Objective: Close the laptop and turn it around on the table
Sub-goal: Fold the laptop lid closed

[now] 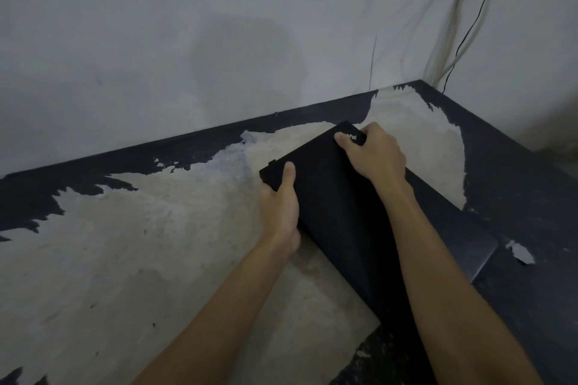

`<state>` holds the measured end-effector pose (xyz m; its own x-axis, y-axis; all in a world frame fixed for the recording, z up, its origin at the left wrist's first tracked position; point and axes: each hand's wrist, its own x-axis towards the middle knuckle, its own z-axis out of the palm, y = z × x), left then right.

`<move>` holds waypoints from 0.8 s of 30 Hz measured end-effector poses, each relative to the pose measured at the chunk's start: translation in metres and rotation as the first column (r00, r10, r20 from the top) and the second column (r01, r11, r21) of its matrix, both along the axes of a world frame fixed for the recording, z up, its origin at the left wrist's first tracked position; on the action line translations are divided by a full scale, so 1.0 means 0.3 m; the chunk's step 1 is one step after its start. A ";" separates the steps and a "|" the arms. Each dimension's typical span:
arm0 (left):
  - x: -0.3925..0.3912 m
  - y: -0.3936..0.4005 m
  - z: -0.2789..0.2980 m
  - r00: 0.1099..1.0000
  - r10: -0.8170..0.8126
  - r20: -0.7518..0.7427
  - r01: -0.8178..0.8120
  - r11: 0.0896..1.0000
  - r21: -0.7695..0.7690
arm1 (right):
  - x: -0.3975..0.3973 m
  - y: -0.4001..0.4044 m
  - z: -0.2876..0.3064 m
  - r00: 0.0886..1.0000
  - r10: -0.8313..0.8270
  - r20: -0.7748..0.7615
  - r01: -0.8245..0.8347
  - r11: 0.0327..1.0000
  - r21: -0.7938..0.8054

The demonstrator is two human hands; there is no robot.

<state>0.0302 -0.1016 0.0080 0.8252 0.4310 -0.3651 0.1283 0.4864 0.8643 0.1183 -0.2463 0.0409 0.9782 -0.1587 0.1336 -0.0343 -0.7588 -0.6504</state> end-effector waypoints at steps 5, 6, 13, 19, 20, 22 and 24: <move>0.011 0.039 0.044 0.999 0.017 0.028 -0.018 1.000 0.025 | -0.005 0.023 0.029 0.999 0.027 0.039 -0.029 0.998 0.048; 0.016 0.059 0.058 0.999 0.015 0.035 -0.016 1.000 0.026 | -0.006 0.030 0.037 0.998 0.038 0.047 -0.041 0.998 0.055; 0.031 0.256 0.156 0.997 -0.059 0.053 0.056 0.997 0.055 | -0.015 0.097 0.078 0.988 0.146 0.050 -0.151 0.982 0.111; 0.005 0.411 0.204 0.989 -0.144 -0.025 0.146 0.984 0.104 | -0.037 0.144 0.068 0.940 0.341 0.019 -0.335 0.911 0.241; 0.000 0.435 0.207 0.986 -0.159 -0.044 0.163 0.981 0.107 | -0.044 0.155 0.067 0.925 0.381 0.005 -0.363 0.877 0.315; -0.008 0.472 0.211 0.980 -0.190 -0.067 0.196 0.975 0.107 | -0.053 0.177 0.056 0.897 0.441 -0.017 -0.375 0.782 0.498; -0.018 0.499 0.217 0.976 -0.205 -0.068 0.211 0.972 0.104 | -0.066 0.201 0.048 0.881 0.473 -0.023 -0.349 0.682 0.642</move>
